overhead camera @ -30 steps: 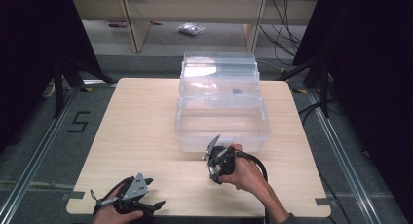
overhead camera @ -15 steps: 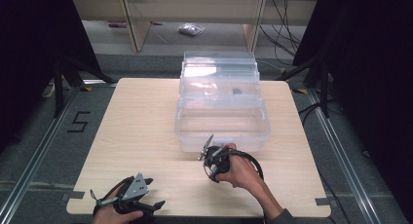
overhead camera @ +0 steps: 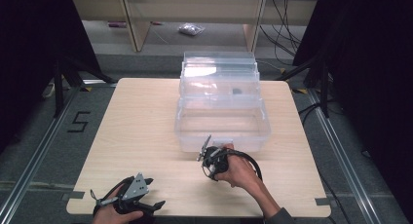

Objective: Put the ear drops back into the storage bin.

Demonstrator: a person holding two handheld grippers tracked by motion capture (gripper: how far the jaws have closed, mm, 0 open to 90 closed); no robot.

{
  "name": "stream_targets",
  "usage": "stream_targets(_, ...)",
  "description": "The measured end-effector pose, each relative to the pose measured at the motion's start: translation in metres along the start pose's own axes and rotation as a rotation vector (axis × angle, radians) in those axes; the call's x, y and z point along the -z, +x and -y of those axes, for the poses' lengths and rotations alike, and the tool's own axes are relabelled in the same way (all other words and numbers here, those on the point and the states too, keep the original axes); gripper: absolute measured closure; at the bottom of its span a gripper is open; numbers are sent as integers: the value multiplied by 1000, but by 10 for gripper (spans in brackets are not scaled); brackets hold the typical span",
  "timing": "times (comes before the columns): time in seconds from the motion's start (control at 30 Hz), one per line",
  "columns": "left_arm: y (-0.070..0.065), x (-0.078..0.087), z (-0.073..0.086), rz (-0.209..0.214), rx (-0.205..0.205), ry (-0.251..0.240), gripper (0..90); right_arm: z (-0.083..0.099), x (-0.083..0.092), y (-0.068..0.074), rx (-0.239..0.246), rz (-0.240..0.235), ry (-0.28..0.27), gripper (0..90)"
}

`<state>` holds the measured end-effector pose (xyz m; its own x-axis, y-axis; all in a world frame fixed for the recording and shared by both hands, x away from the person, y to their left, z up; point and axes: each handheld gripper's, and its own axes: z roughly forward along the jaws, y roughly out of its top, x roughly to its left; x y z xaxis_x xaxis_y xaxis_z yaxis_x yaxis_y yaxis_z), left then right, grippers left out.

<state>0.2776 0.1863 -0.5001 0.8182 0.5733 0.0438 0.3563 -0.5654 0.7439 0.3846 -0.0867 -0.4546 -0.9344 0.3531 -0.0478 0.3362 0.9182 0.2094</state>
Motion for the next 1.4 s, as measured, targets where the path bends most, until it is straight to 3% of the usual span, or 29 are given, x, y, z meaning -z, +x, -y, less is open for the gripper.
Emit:
stream_targets(0.03, 0, 0, 0, 1, -2, 0, 179, -1, 0, 0, 34, 9, -3, 600)
stream_targets(0.07, 0, 0, 0, 1, -2, 0, 178, -1, 0, 0, 34, 9, -3, 600)
stream_targets(0.1, 1, 1, 0, -2, -17, -2, 178, -1, 2, 2, 12, 17, -1, 600)
stream_targets(0.27, 0, 1, 0, -4, -13, -7, 178, 0, 8, 0, 20, 28, -11, 600)
stream_targets(0.37, 1, 1, 0, -1, -16, -4, 178, 2, 13, 1, -3, 28, -21, 600)
stream_targets(0.4, 1, 1, 0, -7, -23, 4, 179, 2, 14, -1, 30, 33, -32, 600)
stream_targets(0.43, 0, 1, 0, -6, 1, -5, 179, 3, 17, -1, 17, 24, -25, 600)
stream_targets(0.5, 0, 1, 0, -8, 1, -3, 178, 3, 17, -3, 41, 28, -29, 601)
stream_targets(0.53, 0, 1, 0, -8, 1, -3, 179, 3, 19, -3, 24, 28, -29, 601)
stream_targets(0.73, 1, 0, 0, -6, -1, 4, 178, 4, 25, -5, 23, 23, -46, 601)
stream_targets(0.8, 2, 0, 0, -7, -22, 7, 178, 4, 29, -6, 27, 16, -45, 601)
stream_targets(0.87, 1, 0, 1, -4, 5, -4, 179, 5, 32, -8, 19, 14, -42, 601)
stream_targets(0.93, 2, 0, 0, -5, -14, 5, 179, 7, 35, -7, -10, 10, -44, 601)
stream_targets(1.0, 2, 0, 0, -5, -9, 6, 178, 9, 38, -10, 13, 5, -53, 601)
stream_targets(1.03, 1, 0, 1, -6, 5, 4, 179, 13, 42, -9, -17, 3, -47, 601)
stream_targets(1.13, 2, 0, 0, -10, -18, 9, 179, 18, 47, -11, -33, 0, -47, 601)
stream_targets(1.2, 1, -1, 1, -10, -3, 4, 178, 22, 52, -12, -51, 8, -45, 601)
stream_targets(1.37, 1, 0, 1, -5, 1, 5, 178, 27, 62, -16, -51, 2, -49, 601)
stream_targets(1.4, 3, 0, 0, -9, -19, 9, 179, 29, 66, -18, -37, 6, -60, 601)
